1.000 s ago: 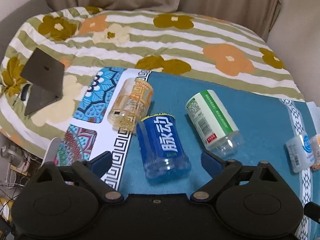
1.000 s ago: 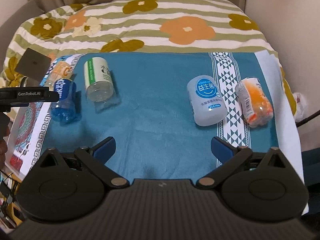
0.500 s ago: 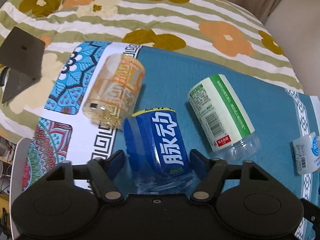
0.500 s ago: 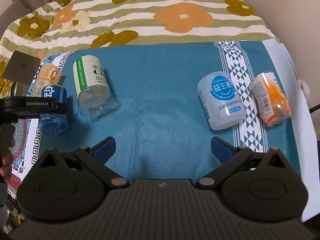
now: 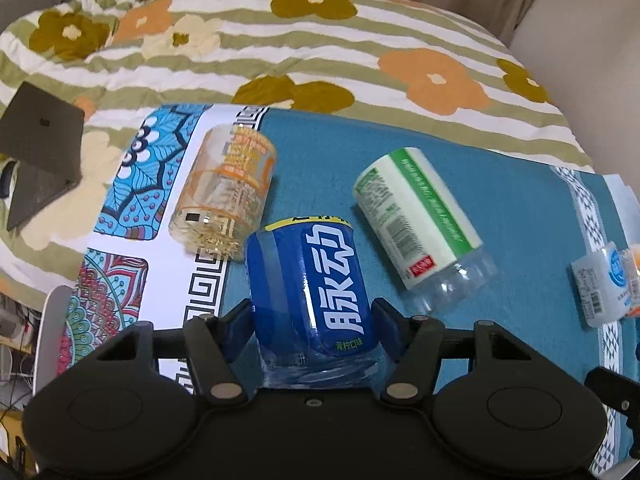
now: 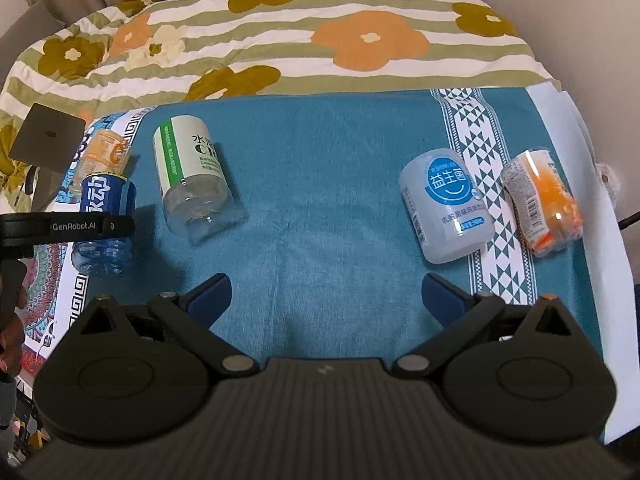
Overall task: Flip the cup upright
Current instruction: 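Close the left gripper on the blue cup's base and lift it, then carry the blue cup with the left gripper toward the right gripper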
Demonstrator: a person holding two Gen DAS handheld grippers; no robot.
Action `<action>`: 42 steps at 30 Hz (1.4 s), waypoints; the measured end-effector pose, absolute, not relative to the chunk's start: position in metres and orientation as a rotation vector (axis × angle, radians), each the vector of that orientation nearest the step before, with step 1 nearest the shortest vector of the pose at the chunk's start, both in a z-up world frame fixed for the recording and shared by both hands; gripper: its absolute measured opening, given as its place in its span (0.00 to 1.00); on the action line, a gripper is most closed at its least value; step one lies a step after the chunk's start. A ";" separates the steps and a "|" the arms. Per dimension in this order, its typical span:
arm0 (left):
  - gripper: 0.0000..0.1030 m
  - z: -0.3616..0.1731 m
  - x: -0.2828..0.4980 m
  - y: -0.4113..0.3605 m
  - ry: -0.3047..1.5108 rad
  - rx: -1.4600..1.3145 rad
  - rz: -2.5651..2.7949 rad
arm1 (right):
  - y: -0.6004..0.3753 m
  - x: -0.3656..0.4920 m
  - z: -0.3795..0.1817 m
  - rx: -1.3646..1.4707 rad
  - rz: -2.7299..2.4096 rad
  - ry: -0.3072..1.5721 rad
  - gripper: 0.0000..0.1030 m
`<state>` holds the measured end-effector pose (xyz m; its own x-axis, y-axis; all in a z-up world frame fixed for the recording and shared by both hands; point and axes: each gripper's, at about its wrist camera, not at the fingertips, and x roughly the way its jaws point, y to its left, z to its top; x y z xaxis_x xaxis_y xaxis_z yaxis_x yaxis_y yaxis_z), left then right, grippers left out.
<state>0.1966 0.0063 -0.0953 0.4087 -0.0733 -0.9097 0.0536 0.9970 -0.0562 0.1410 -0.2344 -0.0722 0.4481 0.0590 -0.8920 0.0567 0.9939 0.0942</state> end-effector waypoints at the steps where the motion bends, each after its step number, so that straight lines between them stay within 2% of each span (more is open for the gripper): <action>1: 0.65 -0.092 0.194 0.005 1.140 -0.017 -0.083 | -0.235 0.139 -0.070 0.116 0.003 1.102 1.00; 16: 0.65 -0.055 0.122 -0.051 1.072 0.018 -0.189 | -0.275 0.083 -0.052 0.126 0.014 1.037 1.00; 28: 0.65 -0.096 0.091 -0.120 1.129 0.050 -0.271 | -0.319 0.050 -0.075 0.156 -0.010 1.056 1.00; 39: 0.66 -0.120 0.091 -0.138 1.147 0.107 -0.251 | -0.340 0.042 -0.090 0.166 -0.015 1.075 1.00; 41: 0.68 -0.121 0.091 -0.139 1.151 0.114 -0.249 | -0.341 0.042 -0.090 0.167 -0.014 1.074 1.00; 42: 0.75 -0.121 0.090 -0.139 1.149 0.119 -0.247 | -0.341 0.042 -0.090 0.168 -0.014 1.074 1.00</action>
<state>0.0905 -0.1393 -0.1207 0.3862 -0.1331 -0.9128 0.2542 0.9666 -0.0334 0.0420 -0.3408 -0.0899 0.4775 0.0703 -0.8758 0.0930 0.9871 0.1300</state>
